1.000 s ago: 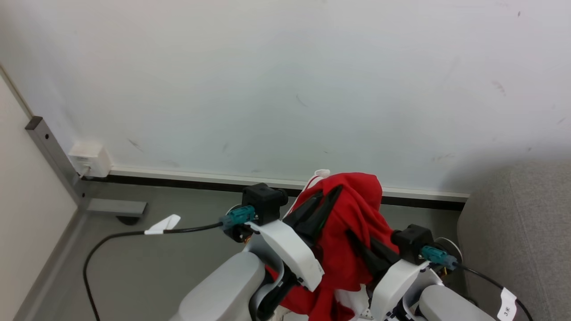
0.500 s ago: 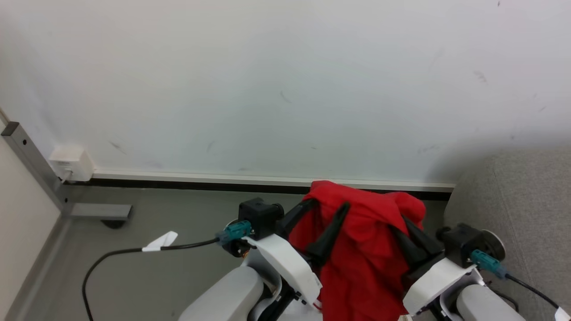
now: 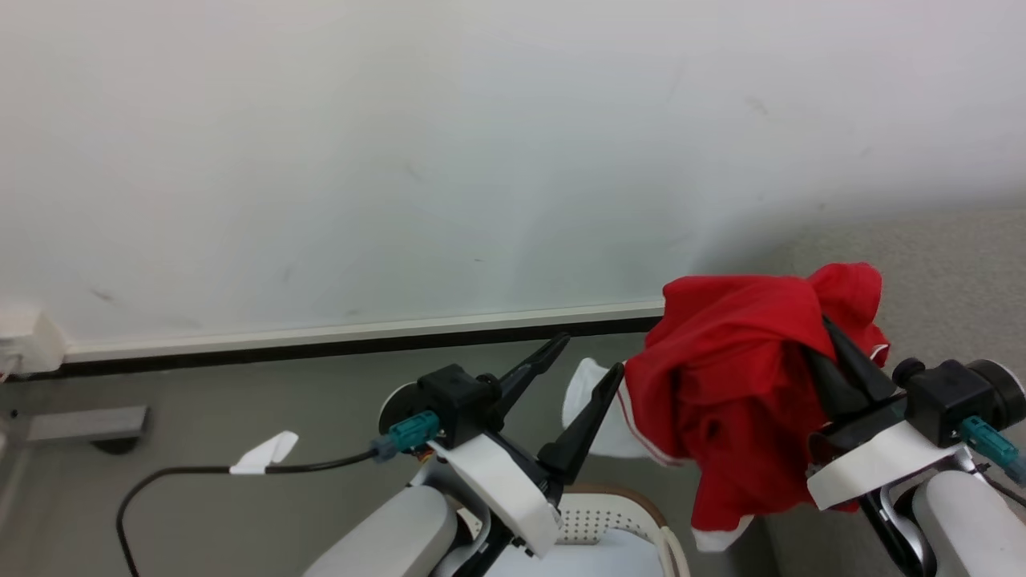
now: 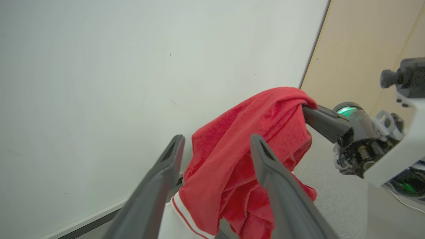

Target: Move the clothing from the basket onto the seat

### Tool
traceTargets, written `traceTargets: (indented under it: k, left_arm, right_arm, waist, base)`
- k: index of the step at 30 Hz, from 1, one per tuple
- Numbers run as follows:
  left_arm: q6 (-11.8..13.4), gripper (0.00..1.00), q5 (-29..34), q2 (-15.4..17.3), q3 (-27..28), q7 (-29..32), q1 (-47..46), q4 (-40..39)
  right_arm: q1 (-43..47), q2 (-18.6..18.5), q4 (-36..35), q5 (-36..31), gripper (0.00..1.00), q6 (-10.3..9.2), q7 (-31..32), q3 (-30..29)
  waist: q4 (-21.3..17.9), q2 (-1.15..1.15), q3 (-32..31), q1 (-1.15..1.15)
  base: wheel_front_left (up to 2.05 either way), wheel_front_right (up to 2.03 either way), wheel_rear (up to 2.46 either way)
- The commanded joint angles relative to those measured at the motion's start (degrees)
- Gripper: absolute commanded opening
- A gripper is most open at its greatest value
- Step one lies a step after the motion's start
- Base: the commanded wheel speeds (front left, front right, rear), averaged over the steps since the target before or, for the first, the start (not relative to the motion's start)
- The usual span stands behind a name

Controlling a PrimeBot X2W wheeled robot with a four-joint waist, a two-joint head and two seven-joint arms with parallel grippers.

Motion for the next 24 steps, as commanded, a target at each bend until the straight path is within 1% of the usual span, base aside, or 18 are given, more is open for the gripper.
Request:
traceTargets:
  k: [1,5,6,7,14,20,24]
  left_arm:
    - [0.33,1.0,1.39,0.64,0.24,-0.2,1.16,-0.39]
    - [0.26,1.0,3.87,1.13,0.98,-0.2,1.38,-1.33]
    - [0.14,1.0,4.73,1.19,0.95,-0.2,1.47,-1.35]
    - [0.14,1.0,4.73,1.19,0.95,-0.2,1.47,-1.35]
    - [-0.13,1.0,8.52,0.99,2.42,-0.18,2.41,-0.62]
    - [-0.92,1.0,10.62,-0.03,3.5,-0.18,2.96,0.35]
    - [-1.19,1.0,11.81,-0.64,4.5,-0.18,3.3,1.03]
  right_arm:
    - [0.49,-0.84,-1.46,-0.52,0.0,-0.12,-0.32,-1.02]
    - [1.18,-1.27,-3.96,-1.19,0.0,-0.12,-0.3,-3.21]
    - [1.43,-1.45,-4.48,-1.39,0.0,-0.12,-0.31,-3.95]
    - [1.43,-1.45,-4.48,-1.39,0.0,-0.12,-0.31,-3.95]
    - [3.06,-1.35,-7.99,-2.45,0.0,-0.12,-0.31,-7.22]
    - [4.31,-1.11,-10.05,-2.81,0.0,-0.12,-0.31,-9.42]
    - [4.46,-0.81,-11.04,-2.02,0.0,-0.12,-0.31,-9.99]
  waist:
    - [-3.85,0.0,0.93,0.0]
    - [-8.25,0.0,1.92,0.0]
    - [-9.14,0.0,2.09,0.0]
    - [-9.14,0.0,2.09,0.0]
    - [-15.68,0.0,3.36,0.0]
    - [-19.31,0.0,4.33,0.0]
    - [-20.82,0.0,4.95,0.0]
  base:
    - [0.0,0.0,0.0]
    - [0.0,0.0,0.0]
    - [0.0,0.0,0.0]
    - [0.0,0.0,0.0]
    - [0.0,0.0,0.0]
    - [0.0,0.0,0.0]
    - [0.0,0.0,0.0]
